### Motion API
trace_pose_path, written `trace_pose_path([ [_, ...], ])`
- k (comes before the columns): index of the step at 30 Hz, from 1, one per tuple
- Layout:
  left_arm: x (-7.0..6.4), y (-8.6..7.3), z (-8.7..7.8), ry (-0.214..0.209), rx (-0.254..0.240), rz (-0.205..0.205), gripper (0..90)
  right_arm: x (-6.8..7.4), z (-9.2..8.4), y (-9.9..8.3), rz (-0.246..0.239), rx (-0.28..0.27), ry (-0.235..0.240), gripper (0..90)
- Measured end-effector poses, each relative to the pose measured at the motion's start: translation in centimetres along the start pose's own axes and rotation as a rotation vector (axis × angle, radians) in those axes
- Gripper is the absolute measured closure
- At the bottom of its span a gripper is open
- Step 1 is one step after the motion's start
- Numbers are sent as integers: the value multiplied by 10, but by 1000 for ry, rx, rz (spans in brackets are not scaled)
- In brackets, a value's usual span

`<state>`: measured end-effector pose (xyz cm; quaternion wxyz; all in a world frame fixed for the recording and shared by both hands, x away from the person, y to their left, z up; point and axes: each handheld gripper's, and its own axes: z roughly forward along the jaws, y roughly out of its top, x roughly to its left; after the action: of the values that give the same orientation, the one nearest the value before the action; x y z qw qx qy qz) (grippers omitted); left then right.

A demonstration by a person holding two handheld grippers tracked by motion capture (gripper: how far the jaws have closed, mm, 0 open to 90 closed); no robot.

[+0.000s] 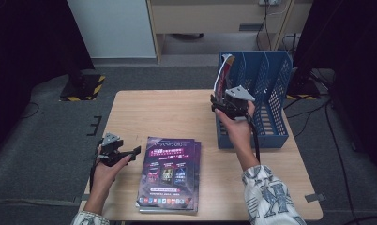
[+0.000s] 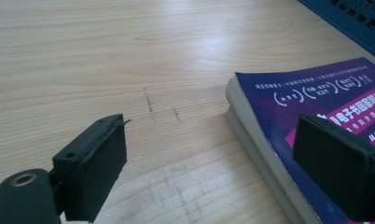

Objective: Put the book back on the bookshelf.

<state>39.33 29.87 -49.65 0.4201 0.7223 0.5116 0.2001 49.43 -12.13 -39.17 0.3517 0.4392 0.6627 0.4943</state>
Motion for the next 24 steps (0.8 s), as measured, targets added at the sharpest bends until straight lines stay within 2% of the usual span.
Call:
trace_pose_path([
  [14, -1, 0, 0, -1, 2, 5, 96, 2, -2, -2, 4, -1, 17, 219],
  [24, -1, 0, 0, 1, 1, 9, 95, 4, -9, -3, 4, 5, 35, 155],
])
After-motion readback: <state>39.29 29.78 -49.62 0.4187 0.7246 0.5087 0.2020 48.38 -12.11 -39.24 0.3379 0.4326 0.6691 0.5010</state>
